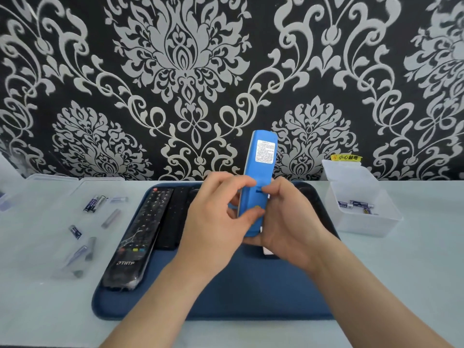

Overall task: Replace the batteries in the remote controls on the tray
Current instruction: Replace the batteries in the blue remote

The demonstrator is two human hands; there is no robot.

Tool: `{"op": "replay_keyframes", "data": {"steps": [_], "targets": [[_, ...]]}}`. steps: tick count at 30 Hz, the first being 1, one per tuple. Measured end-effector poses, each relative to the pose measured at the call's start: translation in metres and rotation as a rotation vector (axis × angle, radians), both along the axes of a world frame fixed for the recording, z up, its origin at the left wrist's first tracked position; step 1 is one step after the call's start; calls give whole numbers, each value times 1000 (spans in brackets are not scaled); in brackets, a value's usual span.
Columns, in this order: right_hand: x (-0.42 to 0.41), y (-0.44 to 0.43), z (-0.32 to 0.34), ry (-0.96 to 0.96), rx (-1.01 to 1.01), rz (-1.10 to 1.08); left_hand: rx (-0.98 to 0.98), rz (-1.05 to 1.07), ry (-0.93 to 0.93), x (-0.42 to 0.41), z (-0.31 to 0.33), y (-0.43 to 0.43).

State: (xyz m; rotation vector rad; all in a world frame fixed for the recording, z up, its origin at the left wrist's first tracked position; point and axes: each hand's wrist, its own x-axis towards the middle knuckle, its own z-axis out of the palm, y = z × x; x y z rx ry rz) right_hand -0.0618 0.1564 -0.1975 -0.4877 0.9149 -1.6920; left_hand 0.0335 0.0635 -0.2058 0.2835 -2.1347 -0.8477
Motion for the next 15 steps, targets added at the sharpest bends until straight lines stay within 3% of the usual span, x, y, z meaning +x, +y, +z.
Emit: {"op": "replay_keyframes", "data": {"steps": [15], "targets": [[-4, 4, -3, -14, 33, -42, -265, -47, -91, -1, -9, -2]]}}
